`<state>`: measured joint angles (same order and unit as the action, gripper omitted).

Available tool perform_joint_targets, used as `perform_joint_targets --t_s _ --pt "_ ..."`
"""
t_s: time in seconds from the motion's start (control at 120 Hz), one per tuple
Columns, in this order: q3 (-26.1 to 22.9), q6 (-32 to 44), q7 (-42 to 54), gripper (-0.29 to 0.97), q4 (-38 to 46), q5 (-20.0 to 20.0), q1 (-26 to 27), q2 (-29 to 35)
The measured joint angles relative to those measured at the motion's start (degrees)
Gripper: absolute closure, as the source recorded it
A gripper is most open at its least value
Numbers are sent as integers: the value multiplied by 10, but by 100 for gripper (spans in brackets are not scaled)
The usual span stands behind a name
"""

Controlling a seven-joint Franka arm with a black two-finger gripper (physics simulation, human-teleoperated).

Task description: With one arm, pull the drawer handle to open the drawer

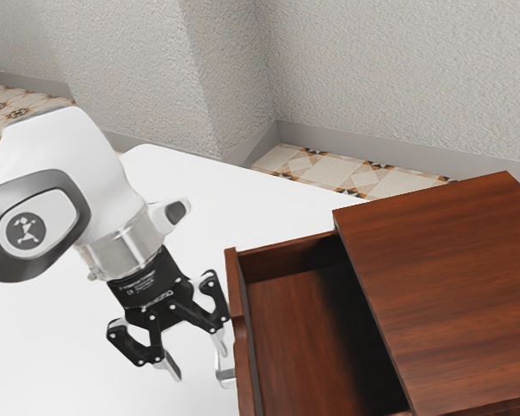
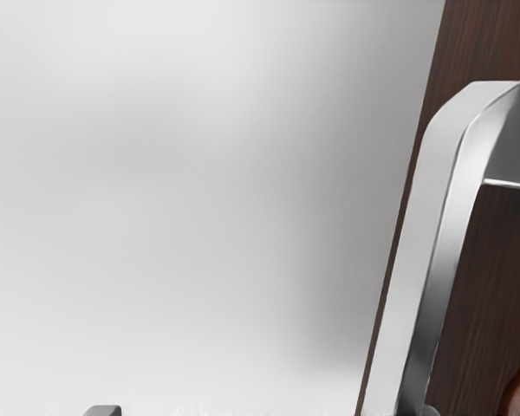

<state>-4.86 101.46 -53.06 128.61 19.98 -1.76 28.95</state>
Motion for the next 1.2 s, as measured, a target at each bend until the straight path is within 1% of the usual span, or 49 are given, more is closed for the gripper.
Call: perform_joint_targets --t_s 0.15,0.6,0.7,0.775,0.833,0.867,0.908,0.958,0.983,1.008,1.042,1.067,1.1,1.133,1.2 --pt "1 -6 -2 29 -1 -1 0 1" --pt "1 -9 -5 23 -5 -3 0 7" --pt "8 -16 -6 23 -7 -6 0 18" --pt "31 -31 -6 24 -20 -16 2 24" --pt "47 -56 -6 24 -71 -36 4 19" --pt "53 -72 -6 23 -116 -51 5 8" --pt "57 -93 -5 20 -185 -69 8 -23" --pt "71 -114 3 17 -279 -92 21 -78" --pt "90 -124 11 15 -327 -105 37 -108" --pt "127 -132 23 14 -379 -117 67 -143" --pt "168 -142 42 12 -424 -129 98 -174" --pt "187 -148 59 11 -451 -137 110 -191" --pt "200 -155 83 9 -481 -154 119 -208" --pt "193 -161 109 8 -502 -173 110 -220" --pt "133 -169 160 7 -514 -199 40 -232"
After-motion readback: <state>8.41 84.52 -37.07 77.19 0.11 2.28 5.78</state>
